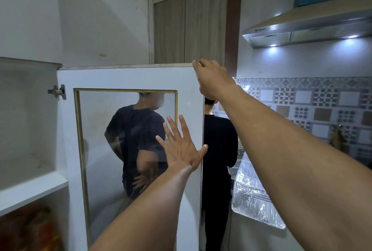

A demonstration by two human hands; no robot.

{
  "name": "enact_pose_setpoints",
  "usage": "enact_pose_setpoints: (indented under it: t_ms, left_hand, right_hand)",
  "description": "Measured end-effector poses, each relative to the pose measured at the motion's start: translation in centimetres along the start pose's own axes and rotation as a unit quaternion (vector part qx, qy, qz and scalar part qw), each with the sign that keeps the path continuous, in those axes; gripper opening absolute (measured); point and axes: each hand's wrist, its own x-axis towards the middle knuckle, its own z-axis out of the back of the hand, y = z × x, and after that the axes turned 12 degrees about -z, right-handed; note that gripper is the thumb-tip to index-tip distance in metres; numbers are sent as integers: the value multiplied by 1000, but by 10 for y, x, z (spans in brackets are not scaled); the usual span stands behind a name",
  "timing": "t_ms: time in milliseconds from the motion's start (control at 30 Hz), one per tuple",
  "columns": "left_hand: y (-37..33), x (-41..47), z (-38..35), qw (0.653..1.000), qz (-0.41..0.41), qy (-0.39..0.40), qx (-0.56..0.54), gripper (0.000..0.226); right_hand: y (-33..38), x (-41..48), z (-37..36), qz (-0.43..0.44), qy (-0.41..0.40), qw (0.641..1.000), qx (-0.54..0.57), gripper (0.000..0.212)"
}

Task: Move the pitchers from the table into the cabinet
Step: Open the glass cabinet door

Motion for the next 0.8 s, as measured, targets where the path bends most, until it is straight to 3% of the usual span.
enact_pose_setpoints:
  t_ms: [167, 467, 633, 800]
  left_hand:
    - [8, 2, 4, 1000, -23, 0, 8, 118]
    - [63, 2, 59, 993, -82, -21, 77, 78]
    - [132, -13, 118, 988, -45, -43, 141, 73]
    - [221, -71, 191, 964, 47, -51, 256, 73]
  right_hand:
    - [3, 0, 0, -11, 14, 1000, -3, 76]
    - [54, -10, 5, 31, -53, 998, 15, 68]
    - [117, -17, -6, 66, -17, 994, 89, 66]
    - [221, -37, -22, 145, 21, 973, 180, 62]
